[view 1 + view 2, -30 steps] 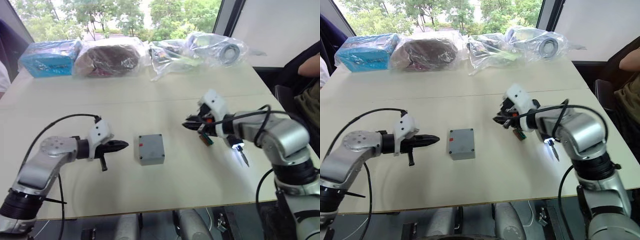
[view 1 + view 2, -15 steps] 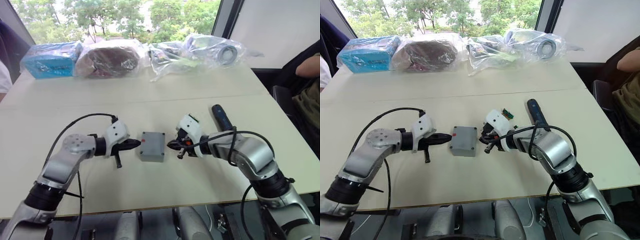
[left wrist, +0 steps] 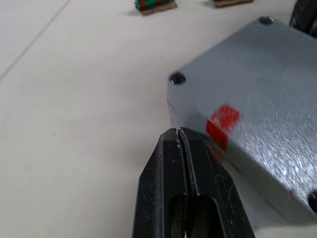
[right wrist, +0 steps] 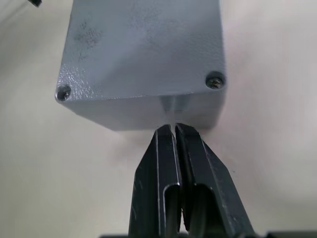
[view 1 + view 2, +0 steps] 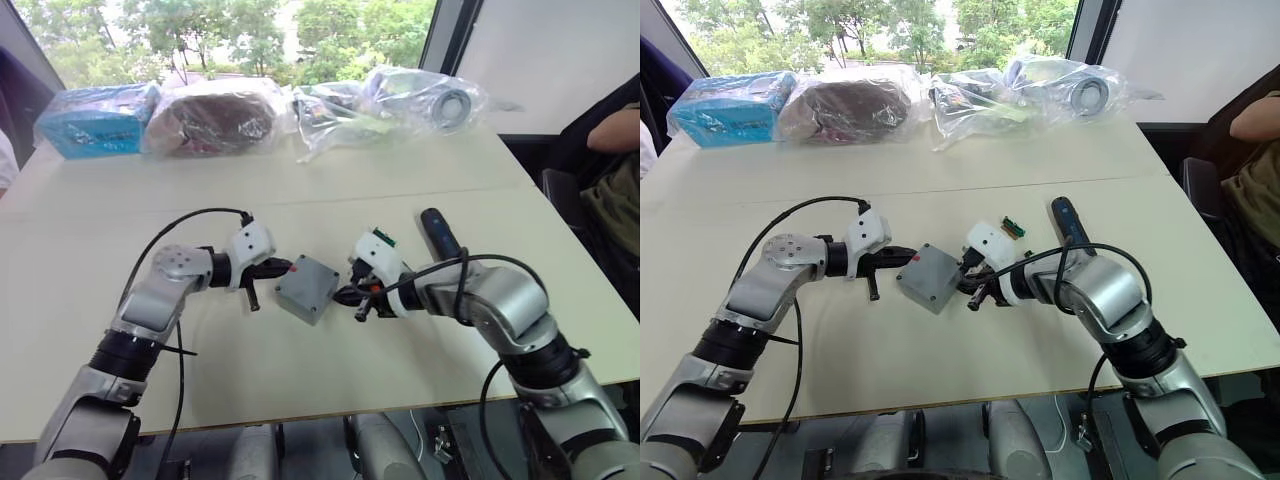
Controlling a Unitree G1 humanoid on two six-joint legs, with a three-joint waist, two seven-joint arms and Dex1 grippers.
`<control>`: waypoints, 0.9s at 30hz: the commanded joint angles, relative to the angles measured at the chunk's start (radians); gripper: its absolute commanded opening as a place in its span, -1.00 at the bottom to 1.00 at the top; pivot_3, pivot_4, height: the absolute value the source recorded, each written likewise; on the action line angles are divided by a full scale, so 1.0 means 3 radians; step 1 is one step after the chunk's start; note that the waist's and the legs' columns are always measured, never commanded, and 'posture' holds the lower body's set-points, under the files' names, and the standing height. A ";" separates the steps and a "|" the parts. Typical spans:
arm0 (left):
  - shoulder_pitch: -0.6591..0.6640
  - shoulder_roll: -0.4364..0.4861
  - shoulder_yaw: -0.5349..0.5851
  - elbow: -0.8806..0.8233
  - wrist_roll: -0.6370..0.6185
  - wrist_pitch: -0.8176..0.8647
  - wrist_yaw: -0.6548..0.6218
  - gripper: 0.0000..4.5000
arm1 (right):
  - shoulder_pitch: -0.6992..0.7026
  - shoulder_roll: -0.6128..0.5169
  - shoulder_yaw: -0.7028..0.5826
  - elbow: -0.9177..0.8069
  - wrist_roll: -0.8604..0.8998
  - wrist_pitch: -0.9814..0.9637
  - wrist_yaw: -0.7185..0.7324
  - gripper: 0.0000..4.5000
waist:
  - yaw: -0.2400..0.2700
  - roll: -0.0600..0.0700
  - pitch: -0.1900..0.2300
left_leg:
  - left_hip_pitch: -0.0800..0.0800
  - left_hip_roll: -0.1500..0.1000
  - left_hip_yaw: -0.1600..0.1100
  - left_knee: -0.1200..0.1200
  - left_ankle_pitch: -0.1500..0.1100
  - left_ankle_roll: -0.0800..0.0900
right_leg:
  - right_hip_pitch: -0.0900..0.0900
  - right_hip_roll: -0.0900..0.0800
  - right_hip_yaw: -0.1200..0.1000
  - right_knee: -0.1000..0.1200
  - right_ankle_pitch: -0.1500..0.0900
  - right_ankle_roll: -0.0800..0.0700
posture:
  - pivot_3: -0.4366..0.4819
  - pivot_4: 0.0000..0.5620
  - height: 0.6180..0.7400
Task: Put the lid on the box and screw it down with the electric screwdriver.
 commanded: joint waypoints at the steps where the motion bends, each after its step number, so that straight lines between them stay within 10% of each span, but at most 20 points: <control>1: 0.0189 0.0322 0.0191 -0.0374 -0.0194 0.0084 -0.0327 -1.00 | -0.0177 -0.0119 -0.0127 0.0121 -0.0147 -0.0272 0.0038 -0.97 | -0.0005 0.0000 0.0000 | 0.0001 0.0001 0.0000 -0.0001 0.0000 0.0000 | -0.0001 0.0000 0.0000 0.0000 0.0000 0.0000 | -0.05 -0.47 1.00; 10: 0.0540 0.0544 0.0296 -0.1021 -0.0558 0.0558 -0.0473 -1.00 | -0.0198 0.0196 0.0096 0.0667 -0.0482 -0.0881 0.0044 -0.97 | 0.0005 -0.0005 0.0000 | -0.0001 0.0001 0.0001 0.0000 0.0000 0.0000 | -0.0001 0.0000 0.0000 -0.0001 -0.0001 -0.0001 | -0.05 -0.47 1.00; 27: 0.0243 0.0322 0.0182 -0.0520 -0.0153 0.0181 -0.0172 -1.00 | 0.0068 0.0355 0.0092 0.0317 -0.0362 -0.0697 0.0232 -0.97 | 0.0007 -0.0005 0.0000 | 0.0000 0.0001 -0.0002 -0.0001 0.0000 0.0000 | -0.0001 0.0001 -0.0001 0.0002 0.0000 0.0000 | -0.05 -0.47 1.00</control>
